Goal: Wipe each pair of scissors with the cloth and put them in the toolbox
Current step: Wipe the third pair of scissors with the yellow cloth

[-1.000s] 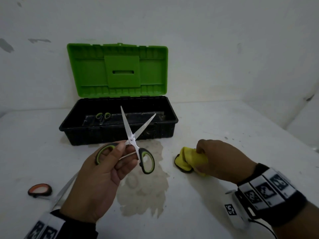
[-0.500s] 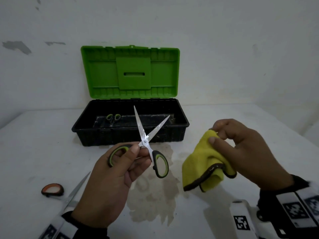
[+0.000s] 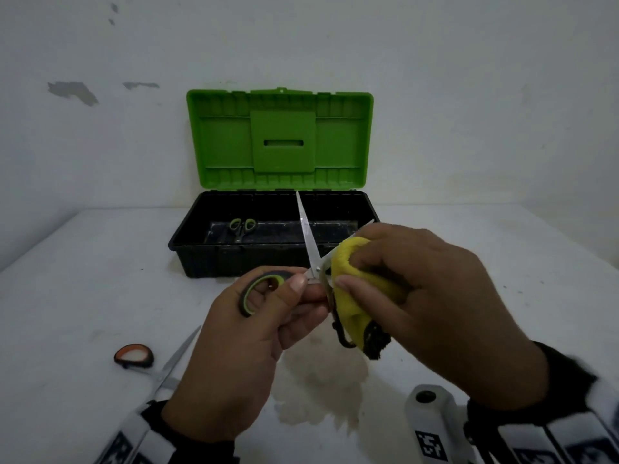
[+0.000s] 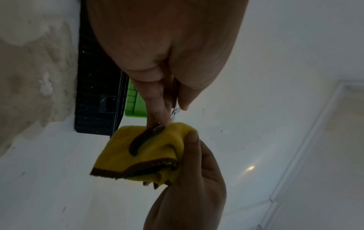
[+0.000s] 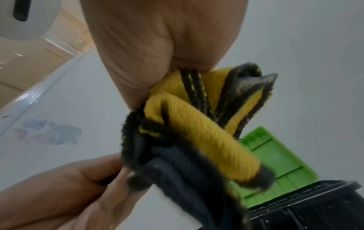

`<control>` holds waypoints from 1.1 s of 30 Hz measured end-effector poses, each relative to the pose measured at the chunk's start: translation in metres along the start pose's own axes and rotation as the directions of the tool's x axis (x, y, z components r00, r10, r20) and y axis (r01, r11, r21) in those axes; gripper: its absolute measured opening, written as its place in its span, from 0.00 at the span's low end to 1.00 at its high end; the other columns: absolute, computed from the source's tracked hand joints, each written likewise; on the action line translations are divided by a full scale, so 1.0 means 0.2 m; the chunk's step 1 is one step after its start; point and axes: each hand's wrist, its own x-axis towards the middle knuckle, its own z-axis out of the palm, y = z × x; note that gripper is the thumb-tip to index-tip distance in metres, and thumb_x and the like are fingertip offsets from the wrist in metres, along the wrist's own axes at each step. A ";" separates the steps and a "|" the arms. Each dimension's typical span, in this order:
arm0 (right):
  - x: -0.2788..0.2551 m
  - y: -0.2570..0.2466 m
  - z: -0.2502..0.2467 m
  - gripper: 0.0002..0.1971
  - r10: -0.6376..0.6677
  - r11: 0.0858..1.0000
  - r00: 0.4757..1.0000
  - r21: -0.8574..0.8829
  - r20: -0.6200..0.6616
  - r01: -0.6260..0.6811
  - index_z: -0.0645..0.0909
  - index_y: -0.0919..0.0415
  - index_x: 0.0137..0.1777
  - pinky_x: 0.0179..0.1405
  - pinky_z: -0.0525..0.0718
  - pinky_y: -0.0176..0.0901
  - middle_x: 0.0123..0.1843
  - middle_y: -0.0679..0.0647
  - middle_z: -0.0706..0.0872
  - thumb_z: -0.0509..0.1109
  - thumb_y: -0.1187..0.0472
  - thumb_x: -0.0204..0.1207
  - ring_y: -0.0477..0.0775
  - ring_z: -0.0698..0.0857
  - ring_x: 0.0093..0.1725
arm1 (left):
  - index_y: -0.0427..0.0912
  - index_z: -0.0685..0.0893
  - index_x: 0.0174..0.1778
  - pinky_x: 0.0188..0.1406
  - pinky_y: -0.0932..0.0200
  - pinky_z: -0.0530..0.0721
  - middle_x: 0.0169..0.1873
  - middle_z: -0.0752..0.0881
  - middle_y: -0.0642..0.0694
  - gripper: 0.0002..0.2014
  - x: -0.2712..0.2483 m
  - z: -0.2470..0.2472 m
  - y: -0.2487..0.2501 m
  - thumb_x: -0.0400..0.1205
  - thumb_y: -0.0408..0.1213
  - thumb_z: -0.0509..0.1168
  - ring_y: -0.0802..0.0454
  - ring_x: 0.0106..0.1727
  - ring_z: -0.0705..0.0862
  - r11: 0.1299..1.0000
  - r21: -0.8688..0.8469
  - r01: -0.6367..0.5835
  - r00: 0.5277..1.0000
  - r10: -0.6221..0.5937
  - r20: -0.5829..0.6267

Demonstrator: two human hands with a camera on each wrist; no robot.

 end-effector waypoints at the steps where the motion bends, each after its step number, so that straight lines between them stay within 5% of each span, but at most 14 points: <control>1: 0.00 -0.02 0.02 0.12 -0.001 1.000 1.000 -0.011 -0.002 0.001 0.86 0.55 0.47 0.49 0.76 0.34 0.52 0.49 0.88 0.69 0.47 0.75 0.46 0.80 0.47 | 0.40 0.92 0.41 0.42 0.55 0.90 0.41 0.92 0.32 0.09 0.00 0.00 0.01 0.72 0.36 0.67 0.41 0.43 0.93 1.000 0.001 -0.004 1.000 0.004 -0.001; 7: -0.02 -0.07 0.09 0.13 0.065 0.998 0.997 -0.010 -0.034 -0.066 0.87 0.53 0.54 0.45 0.84 0.48 0.51 0.48 0.87 0.68 0.49 0.76 0.48 0.83 0.47 | 0.41 0.92 0.39 0.40 0.56 0.90 0.38 0.92 0.33 0.08 -0.02 -0.02 0.03 0.73 0.34 0.67 0.43 0.40 0.93 1.000 -0.004 -0.011 1.000 0.011 0.001; 15: -0.02 -0.07 0.18 0.12 -0.079 0.976 0.996 -0.201 0.044 0.086 0.90 0.60 0.53 0.43 0.84 0.54 0.46 0.57 0.89 0.68 0.56 0.81 0.61 0.85 0.41 | 0.40 0.93 0.39 0.38 0.58 0.90 0.38 0.91 0.33 0.09 0.00 -0.05 0.04 0.72 0.36 0.67 0.42 0.39 0.93 1.000 0.005 -0.001 1.000 0.001 -0.024; 20: -0.01 -0.04 0.13 0.12 -0.127 0.954 0.977 -0.247 0.173 0.168 0.91 0.56 0.52 0.42 0.86 0.50 0.46 0.56 0.90 0.74 0.58 0.68 0.60 0.87 0.40 | 0.40 0.92 0.38 0.38 0.56 0.90 0.38 0.91 0.31 0.08 -0.01 -0.08 0.03 0.72 0.35 0.68 0.38 0.41 0.93 1.000 -0.009 0.022 0.999 -0.023 -0.038; 24: 0.01 -0.01 0.05 0.10 0.023 0.995 0.994 -0.101 0.105 -0.012 0.89 0.54 0.53 0.42 0.86 0.48 0.48 0.48 0.88 0.70 0.59 0.74 0.50 0.85 0.43 | 0.37 0.91 0.40 0.39 0.57 0.90 0.41 0.91 0.29 0.08 0.00 -0.10 0.06 0.72 0.34 0.68 0.37 0.43 0.92 0.999 -0.038 0.027 0.999 -0.028 -0.025; 28: 0.02 -0.07 0.05 0.13 0.140 0.990 0.988 0.017 0.065 -0.142 0.79 0.45 0.61 0.40 0.79 0.25 0.45 0.32 0.81 0.68 0.53 0.76 0.37 0.81 0.40 | 0.38 0.92 0.39 0.38 0.56 0.90 0.40 0.91 0.29 0.08 0.00 -0.09 0.06 0.73 0.35 0.68 0.36 0.43 0.92 0.999 -0.037 0.036 0.999 -0.037 -0.017; 30: 0.03 -0.09 0.09 0.13 0.110 0.994 0.992 0.004 0.068 -0.110 0.81 0.46 0.61 0.44 0.76 0.23 0.44 0.33 0.81 0.68 0.53 0.77 0.34 0.79 0.41 | 0.37 0.92 0.40 0.38 0.56 0.90 0.40 0.91 0.30 0.08 0.00 -0.07 0.06 0.73 0.35 0.68 0.36 0.42 0.92 0.999 -0.032 0.031 0.999 -0.031 -0.010; 33: 0.01 -0.10 0.14 0.12 -0.004 0.999 0.999 -0.032 0.035 0.005 0.88 0.55 0.59 0.49 0.80 0.44 0.48 0.47 0.89 0.68 0.55 0.80 0.48 0.84 0.46 | 0.36 0.91 0.43 0.40 0.56 0.90 0.40 0.91 0.31 0.09 -0.01 -0.07 0.06 0.74 0.36 0.67 0.39 0.42 0.92 1.000 -0.013 0.014 1.000 -0.014 -0.008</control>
